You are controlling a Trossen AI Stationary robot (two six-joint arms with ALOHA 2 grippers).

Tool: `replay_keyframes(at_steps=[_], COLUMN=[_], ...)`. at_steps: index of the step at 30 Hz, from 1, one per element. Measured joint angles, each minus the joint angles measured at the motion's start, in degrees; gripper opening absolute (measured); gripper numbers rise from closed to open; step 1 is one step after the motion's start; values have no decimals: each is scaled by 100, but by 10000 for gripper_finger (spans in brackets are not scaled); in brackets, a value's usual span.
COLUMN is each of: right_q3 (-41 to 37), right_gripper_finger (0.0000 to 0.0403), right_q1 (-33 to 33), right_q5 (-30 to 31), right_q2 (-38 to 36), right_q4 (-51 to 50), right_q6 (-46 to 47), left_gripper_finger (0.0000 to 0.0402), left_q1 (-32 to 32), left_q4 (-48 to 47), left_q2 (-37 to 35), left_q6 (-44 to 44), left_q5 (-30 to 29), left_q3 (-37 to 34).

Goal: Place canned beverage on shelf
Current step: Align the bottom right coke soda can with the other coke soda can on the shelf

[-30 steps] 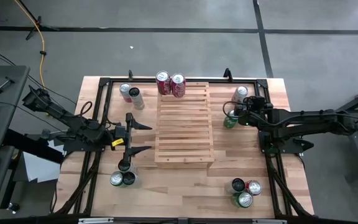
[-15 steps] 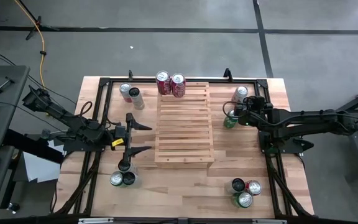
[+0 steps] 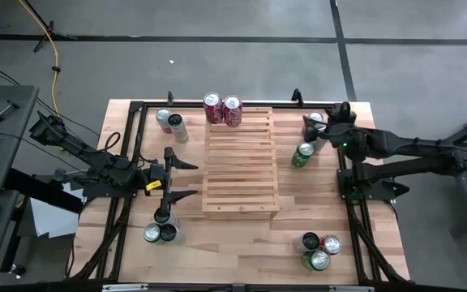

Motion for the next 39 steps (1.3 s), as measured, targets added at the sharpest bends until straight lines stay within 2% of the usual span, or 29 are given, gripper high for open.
replay_keyframes(at_steps=[3,6,8,10,12,16,20,25,30,33,36,39], right_q3=[301,547,698,783,864,1266,2226,4032,5625,5764,5750,5465], right_gripper_finger=[397,397,397,397,397,397,397,397,397,397,397,397], right_q1=[210,485,775,1212,1727,2838,3848,4765,5331,5512,5495,5442], right_q5=[-976,-2553,-3536,-4135,-4365,-4284,-4073,-4063,-4599,-4899,-5208,-5601], right_q2=[72,161,242,355,531,1109,2044,3473,4819,5115,5335,5397], right_q4=[91,94,140,249,340,-39,-1436,-3615,-5797,-5438,-5753,-5662], right_q6=[-313,-305,-129,218,591,1480,2660,4220,5435,5271,5477,5265], left_gripper_finger=[323,323,323,323,323,323,323,323,323,323,323,323], left_q1=[0,0,0,0,0,0,0,0,2,4,4,4], left_q4=[0,0,-3,-4,-4,-2,-2,34,48,46,48,237], left_q2=[0,0,0,0,0,0,0,0,0,2,2,2], left_q6=[-9,-43,-44,-45,-45,-45,-45,-45,-45,-45,70,379], left_q5=[2,8,12,16,19,19,19,19,19,19,19,19], left_q3=[0,0,0,0,0,0,0,0,2,2,2,2])
